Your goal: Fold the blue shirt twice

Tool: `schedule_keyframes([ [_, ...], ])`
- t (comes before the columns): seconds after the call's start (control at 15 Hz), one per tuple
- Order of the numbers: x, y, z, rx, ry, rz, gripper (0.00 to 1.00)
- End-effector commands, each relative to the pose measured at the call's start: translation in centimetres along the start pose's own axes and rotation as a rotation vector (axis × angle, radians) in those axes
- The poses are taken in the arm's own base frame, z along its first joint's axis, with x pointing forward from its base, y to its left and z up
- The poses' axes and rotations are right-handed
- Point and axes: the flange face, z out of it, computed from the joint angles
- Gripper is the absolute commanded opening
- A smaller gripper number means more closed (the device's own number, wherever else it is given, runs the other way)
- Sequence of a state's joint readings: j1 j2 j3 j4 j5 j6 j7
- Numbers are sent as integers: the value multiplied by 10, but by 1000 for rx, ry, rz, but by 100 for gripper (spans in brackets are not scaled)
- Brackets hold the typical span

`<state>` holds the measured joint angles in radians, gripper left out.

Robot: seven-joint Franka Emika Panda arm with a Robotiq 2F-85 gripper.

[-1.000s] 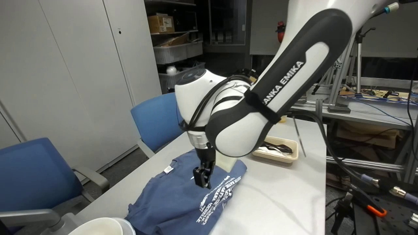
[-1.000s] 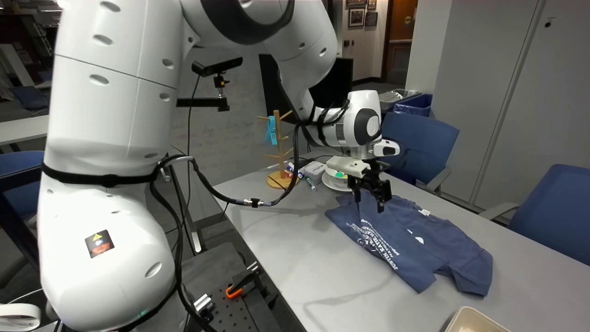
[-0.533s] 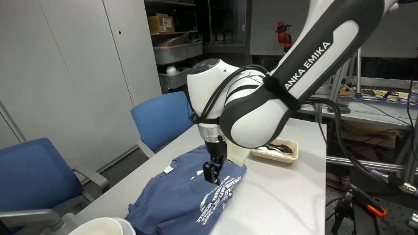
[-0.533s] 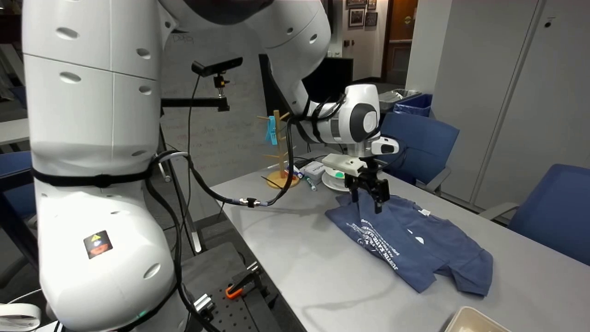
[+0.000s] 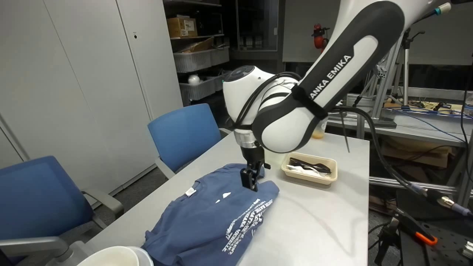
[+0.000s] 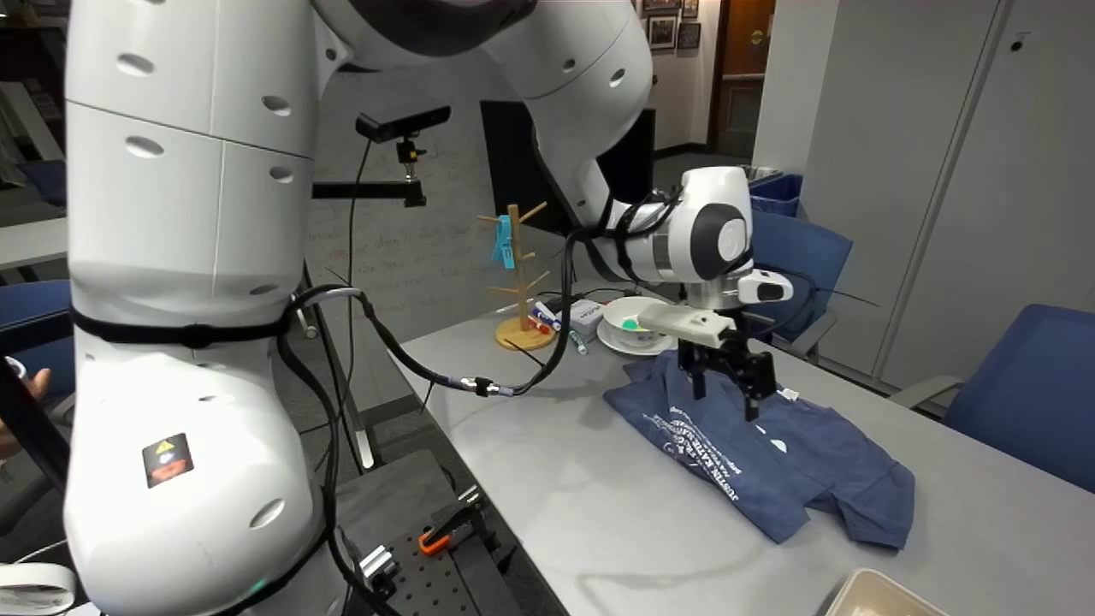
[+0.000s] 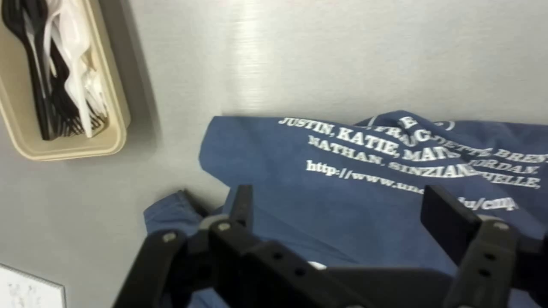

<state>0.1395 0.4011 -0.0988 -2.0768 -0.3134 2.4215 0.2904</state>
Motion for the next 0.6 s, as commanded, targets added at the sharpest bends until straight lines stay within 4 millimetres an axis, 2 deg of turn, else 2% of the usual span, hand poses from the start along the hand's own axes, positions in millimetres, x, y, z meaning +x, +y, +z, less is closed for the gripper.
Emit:
schedule_keyframes([
  [0.0,25,57,17,-2,38,-78,100],
  [0.13,39,84,25,13,80,-130,100],
  [0.27,54,99,31,46,137,-191,100],
  [0.47,71,94,34,97,191,-307,100],
  [0.53,73,89,36,104,158,-305,100],
])
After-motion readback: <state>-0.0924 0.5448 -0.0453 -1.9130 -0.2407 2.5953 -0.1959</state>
